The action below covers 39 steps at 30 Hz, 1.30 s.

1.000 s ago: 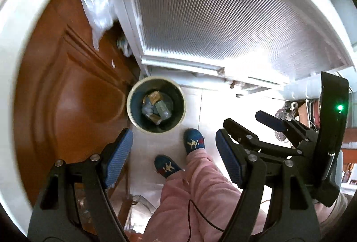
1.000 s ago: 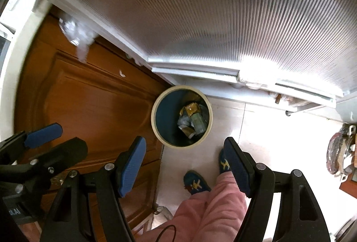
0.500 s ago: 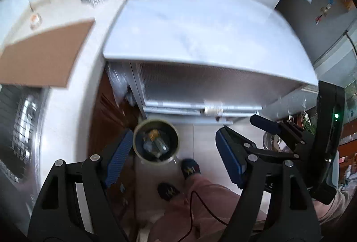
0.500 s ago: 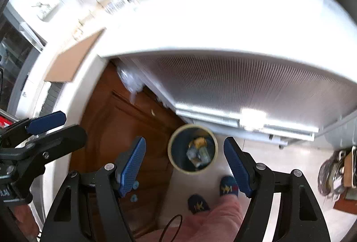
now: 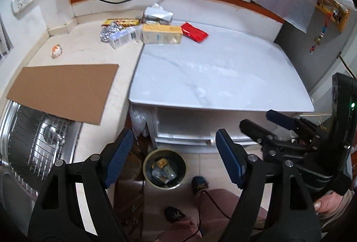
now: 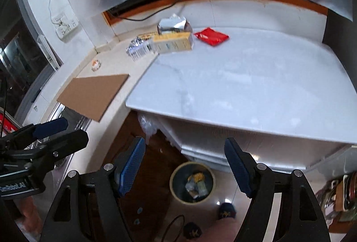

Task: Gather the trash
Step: 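Move the right tool toward the red packet while the left approaches the yellow box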

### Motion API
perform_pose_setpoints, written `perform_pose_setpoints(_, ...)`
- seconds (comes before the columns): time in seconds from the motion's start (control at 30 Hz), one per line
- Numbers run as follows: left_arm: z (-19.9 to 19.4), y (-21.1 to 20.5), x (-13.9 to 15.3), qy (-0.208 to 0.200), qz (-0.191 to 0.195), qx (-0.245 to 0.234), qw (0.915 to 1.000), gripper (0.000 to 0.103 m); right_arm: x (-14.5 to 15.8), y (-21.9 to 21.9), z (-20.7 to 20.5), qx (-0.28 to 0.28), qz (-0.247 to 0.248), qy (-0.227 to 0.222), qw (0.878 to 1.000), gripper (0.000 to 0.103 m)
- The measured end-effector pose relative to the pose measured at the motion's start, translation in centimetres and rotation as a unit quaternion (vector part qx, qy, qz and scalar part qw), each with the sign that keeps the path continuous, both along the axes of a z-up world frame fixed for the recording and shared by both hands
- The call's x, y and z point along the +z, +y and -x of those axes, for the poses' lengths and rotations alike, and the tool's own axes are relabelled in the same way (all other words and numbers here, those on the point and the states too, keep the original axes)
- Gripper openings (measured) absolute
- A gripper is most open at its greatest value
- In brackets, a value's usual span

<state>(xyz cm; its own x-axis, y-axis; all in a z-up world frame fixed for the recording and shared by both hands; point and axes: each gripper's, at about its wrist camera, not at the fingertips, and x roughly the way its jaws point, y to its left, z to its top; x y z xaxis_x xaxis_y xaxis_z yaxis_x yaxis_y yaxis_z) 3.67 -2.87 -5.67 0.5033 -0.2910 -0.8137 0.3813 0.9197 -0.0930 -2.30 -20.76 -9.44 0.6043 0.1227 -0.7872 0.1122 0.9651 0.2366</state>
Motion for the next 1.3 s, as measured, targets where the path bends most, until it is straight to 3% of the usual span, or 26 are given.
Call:
perform_pose_setpoints(0.27,-5.9,-1.2,-1.3,0.003,-0.017,0.047,0.9988,0.074,-1.4,-2.4,-6.8,0.011,-0.014,-0.005,1.0,0.077)
perform_pose_setpoints(0.53,-15.5,-4.9,-1.7,0.024,-0.013,0.107,0.9939,0.074,-3.0,-7.6,-18.8,0.054,-0.019,0.003,0.998,0.077)
perform_pose_setpoints(0.63,-19.3,-6.5,-2.1,0.045,0.004,0.119,0.9918,0.077,-3.5,-9.7,-23.9,0.069,-0.01,0.003,0.998,0.082)
perform_pose_setpoints(0.7,-22.0,-7.5,-2.6,0.058,0.017,0.13,0.9897,0.083,-3.6,-11.2,-27.3,0.078,0.0,0.003,0.997,0.085)
perform_pose_setpoints(0.9,-29.0,-9.8,-3.8,0.077,0.032,0.176,0.9809,0.084,-5.6,-13.4,-36.1,0.12,0.033,0.021,0.992,0.088)
perform_pose_setpoints(1.07,-33.3,-11.2,-5.5,0.091,0.039,0.21,0.9726,0.086,-8.7,-13.6,-40.6,0.163,0.041,0.054,0.984,0.088)
perform_pose_setpoints(1.3,-36.8,-11.7,-8.8,0.118,0.034,0.26,0.9579,0.088,-12.9,-12.2,-43.5,0.21,0.062,0.084,0.972,0.088)
